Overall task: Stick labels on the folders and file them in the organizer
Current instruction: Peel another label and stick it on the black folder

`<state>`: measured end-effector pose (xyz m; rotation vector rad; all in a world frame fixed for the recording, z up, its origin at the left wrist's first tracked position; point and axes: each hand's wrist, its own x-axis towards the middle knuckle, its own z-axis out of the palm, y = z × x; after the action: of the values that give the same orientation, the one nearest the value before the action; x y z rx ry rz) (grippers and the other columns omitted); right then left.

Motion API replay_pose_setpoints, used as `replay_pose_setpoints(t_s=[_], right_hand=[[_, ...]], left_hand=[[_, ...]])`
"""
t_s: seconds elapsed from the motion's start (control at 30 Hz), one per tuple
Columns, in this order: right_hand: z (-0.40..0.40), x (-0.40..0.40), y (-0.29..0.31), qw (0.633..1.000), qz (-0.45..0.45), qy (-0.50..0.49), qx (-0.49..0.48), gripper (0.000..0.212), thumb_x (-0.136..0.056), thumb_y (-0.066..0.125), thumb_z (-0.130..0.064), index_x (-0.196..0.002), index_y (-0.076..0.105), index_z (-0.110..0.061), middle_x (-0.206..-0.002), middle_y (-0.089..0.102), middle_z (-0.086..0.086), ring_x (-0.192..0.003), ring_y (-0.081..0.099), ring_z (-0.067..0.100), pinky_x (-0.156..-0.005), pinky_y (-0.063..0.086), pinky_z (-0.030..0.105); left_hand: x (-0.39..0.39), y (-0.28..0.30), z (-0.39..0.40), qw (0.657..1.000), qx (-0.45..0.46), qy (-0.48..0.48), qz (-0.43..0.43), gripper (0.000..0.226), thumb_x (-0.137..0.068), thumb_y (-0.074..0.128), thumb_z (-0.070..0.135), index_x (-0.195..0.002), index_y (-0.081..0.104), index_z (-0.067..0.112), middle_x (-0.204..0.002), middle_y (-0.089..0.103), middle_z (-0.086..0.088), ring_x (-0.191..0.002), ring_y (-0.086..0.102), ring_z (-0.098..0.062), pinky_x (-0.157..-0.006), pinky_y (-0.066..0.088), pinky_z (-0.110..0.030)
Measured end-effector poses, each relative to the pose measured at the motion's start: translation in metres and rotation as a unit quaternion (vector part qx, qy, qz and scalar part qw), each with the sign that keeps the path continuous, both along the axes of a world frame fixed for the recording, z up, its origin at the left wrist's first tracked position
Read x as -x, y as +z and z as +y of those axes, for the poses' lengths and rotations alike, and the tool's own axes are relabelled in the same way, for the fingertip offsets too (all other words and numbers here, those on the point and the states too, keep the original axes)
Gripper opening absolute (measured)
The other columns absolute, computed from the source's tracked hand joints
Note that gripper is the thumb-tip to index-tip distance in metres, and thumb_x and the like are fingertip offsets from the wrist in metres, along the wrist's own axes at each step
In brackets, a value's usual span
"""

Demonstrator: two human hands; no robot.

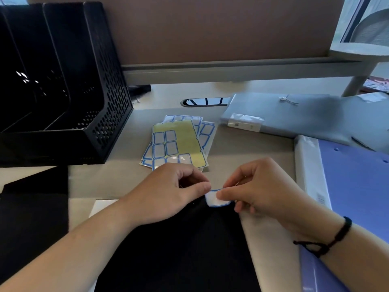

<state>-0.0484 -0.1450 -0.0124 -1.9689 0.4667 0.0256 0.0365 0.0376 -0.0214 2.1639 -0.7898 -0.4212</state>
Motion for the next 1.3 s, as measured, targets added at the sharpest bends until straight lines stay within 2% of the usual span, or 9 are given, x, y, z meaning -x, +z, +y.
replay_pose_setpoints(t_s=[0.2, 0.3, 0.47, 0.83, 1.07, 1.23, 1.3], right_hand=[[0.0016, 0.001, 0.0027, 1.0, 0.012, -0.001, 0.013, 0.017, -0.068, 0.089, -0.017, -0.068, 0.074, -0.01, -0.054, 0.069, 0.006, -0.043, 0.059, 0.011, -0.043, 0.041, 0.025], [0.0015, 0.0019, 0.004, 1.0, 0.019, 0.001, 0.0, 0.014, -0.07, 0.087, -0.013, -0.07, 0.074, -0.008, -0.052, 0.067, 0.005, -0.039, 0.055, 0.008, -0.04, 0.041, 0.023], [0.0009, 0.0012, 0.0045, 1.0, 0.028, 0.0, -0.009, 0.013, -0.069, 0.087, -0.013, -0.071, 0.075, -0.008, -0.054, 0.069, 0.005, -0.044, 0.059, 0.009, -0.043, 0.045, 0.022], [0.0011, 0.0014, 0.0034, 1.0, 0.024, 0.002, -0.002, 0.015, -0.069, 0.088, -0.016, -0.07, 0.075, -0.009, -0.056, 0.07, 0.005, -0.046, 0.06, 0.01, -0.043, 0.045, 0.021], [0.0006, 0.0023, 0.0039, 1.0, 0.011, 0.011, -0.005, 0.014, -0.068, 0.088, -0.016, -0.069, 0.075, -0.009, -0.059, 0.071, 0.01, -0.05, 0.061, 0.012, -0.051, 0.049, 0.03], [0.0001, 0.0024, 0.0029, 1.0, 0.014, 0.019, 0.008, 0.016, -0.068, 0.088, -0.017, -0.071, 0.074, -0.01, -0.058, 0.071, 0.008, -0.047, 0.061, 0.01, -0.05, 0.049, 0.028], [-0.0009, 0.002, 0.0025, 0.999, 0.019, 0.024, 0.019, 0.017, -0.068, 0.089, -0.018, -0.071, 0.074, -0.011, -0.057, 0.07, 0.005, -0.047, 0.06, 0.009, -0.051, 0.05, 0.028]], left_hand=[[-0.0019, -0.0029, 0.0017, 1.0, 0.008, -0.015, 0.013, 0.011, -0.083, 0.078, 0.032, -0.092, 0.072, 0.034, -0.09, 0.071, 0.016, -0.082, 0.068, -0.01, -0.081, 0.055, -0.028], [-0.0011, -0.003, 0.002, 1.0, 0.006, -0.018, 0.016, 0.013, -0.083, 0.079, 0.029, -0.092, 0.072, 0.034, -0.089, 0.071, 0.017, -0.078, 0.067, -0.009, -0.076, 0.054, -0.024], [-0.0008, -0.004, 0.002, 1.0, -0.001, -0.02, 0.01, 0.015, -0.082, 0.079, 0.03, -0.094, 0.071, 0.035, -0.083, 0.069, 0.021, -0.067, 0.059, 0.006, -0.066, 0.043, -0.009], [0.0002, -0.0043, 0.001, 1.0, -0.004, -0.017, 0.001, 0.019, -0.081, 0.08, 0.029, -0.097, 0.071, 0.037, -0.089, 0.07, 0.016, -0.07, 0.061, 0.006, -0.067, 0.043, -0.007], [0.0009, -0.0039, 0.0019, 1.0, -0.01, -0.014, -0.002, 0.018, -0.081, 0.08, 0.033, -0.095, 0.07, 0.039, -0.091, 0.07, 0.019, -0.078, 0.064, 0.003, -0.07, 0.044, -0.007], [0.0012, -0.0069, 0.0004, 1.0, 0.001, -0.004, -0.005, 0.018, -0.078, 0.082, 0.033, -0.091, 0.071, 0.039, -0.087, 0.069, 0.021, -0.069, 0.06, 0.002, -0.067, 0.047, -0.013], [0.001, -0.0069, -0.0001, 1.0, 0.019, -0.002, 0.01, 0.019, -0.077, 0.084, 0.03, -0.09, 0.072, 0.037, -0.087, 0.07, 0.016, -0.068, 0.06, -0.011, -0.067, 0.05, -0.024]])
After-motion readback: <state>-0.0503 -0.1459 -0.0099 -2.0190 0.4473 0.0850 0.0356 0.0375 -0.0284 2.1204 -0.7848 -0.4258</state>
